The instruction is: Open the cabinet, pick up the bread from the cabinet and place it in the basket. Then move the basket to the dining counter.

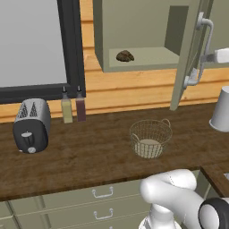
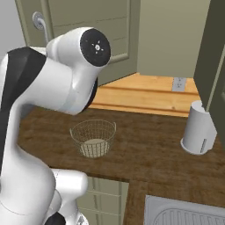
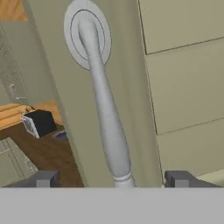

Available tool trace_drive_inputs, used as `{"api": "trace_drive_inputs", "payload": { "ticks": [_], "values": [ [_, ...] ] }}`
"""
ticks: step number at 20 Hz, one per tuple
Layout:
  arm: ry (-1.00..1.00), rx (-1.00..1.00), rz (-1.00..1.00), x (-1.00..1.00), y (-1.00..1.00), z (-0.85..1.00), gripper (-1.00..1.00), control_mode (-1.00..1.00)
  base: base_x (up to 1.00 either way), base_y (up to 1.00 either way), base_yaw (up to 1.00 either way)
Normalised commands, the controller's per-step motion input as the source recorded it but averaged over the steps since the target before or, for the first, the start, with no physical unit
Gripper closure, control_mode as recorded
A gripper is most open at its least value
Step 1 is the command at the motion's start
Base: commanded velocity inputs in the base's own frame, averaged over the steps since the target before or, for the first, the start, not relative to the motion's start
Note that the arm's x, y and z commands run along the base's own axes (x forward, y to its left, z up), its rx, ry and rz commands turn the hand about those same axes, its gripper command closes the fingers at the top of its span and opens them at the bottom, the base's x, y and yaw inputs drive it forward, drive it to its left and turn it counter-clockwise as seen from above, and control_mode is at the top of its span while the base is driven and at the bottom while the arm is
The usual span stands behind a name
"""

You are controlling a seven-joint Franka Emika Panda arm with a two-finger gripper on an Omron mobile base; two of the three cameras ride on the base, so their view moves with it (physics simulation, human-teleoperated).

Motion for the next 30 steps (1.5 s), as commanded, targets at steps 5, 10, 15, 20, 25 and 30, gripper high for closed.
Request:
{"api": "trace_drive_inputs", "payload": {
  "ticks": [5,10,15,20,25,30],
  "values": [
    [-0.03,-0.13,-0.01,-0.64,-0.01,0.27,-1.0,-1.0,0.0,0.0,0.0],
    [-0.01,-0.18,-0.18,-0.94,0.17,0.14,-1.0,-1.0,0.0,0.0,0.0],
    [-0.06,-0.23,-0.26,-0.55,0.78,0.09,-1.0,-1.0,0.0,0.0,0.0],
    [-0.05,-0.47,-0.14,-0.25,1.0,0.01,-1.0,-1.0,0.0,0.0,0.0],
    [0.24,-0.7,-0.23,0.23,0.79,-0.3,-1.0,-1.0,0.0,0.0,0.0],
    [0.33,-0.67,-0.46,0.75,0.12,-0.45,-1.0,-1.0,0.0,0.0,0.0]
  ]
}}
